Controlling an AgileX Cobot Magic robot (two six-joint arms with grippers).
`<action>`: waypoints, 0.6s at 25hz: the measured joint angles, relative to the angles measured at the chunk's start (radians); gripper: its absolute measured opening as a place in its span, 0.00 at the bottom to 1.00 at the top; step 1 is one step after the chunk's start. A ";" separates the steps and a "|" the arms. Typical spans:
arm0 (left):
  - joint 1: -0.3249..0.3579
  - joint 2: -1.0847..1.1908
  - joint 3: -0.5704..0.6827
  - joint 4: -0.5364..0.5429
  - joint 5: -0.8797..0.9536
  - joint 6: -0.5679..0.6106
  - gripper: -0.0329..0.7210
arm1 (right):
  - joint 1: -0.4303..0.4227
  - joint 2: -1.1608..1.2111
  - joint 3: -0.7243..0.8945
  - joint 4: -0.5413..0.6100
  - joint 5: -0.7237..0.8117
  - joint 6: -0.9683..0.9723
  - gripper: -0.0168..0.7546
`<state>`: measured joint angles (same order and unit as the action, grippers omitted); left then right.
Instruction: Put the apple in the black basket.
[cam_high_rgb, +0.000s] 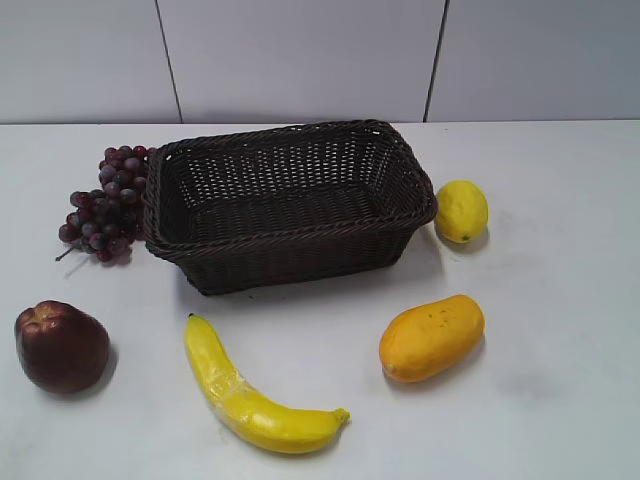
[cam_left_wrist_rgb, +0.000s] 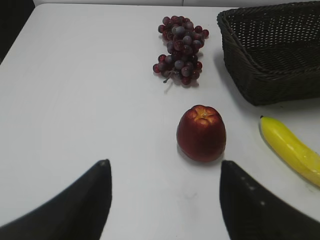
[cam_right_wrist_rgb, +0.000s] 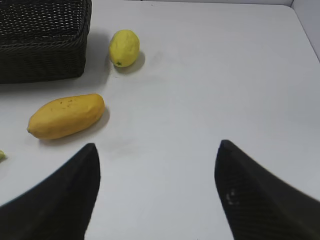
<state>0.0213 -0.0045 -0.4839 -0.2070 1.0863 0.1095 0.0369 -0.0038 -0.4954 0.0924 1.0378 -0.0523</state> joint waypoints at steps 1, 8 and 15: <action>0.000 0.000 0.000 0.000 0.000 0.000 0.71 | 0.000 0.000 0.000 0.000 0.000 0.000 0.72; 0.000 0.000 0.000 -0.001 0.000 0.000 0.69 | 0.000 0.000 0.000 0.000 0.000 0.000 0.72; 0.000 0.000 0.000 -0.001 0.000 0.000 0.69 | 0.000 0.000 0.000 0.000 0.000 0.000 0.72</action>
<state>0.0213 -0.0045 -0.4839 -0.2078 1.0860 0.1095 0.0369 -0.0038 -0.4954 0.0924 1.0378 -0.0523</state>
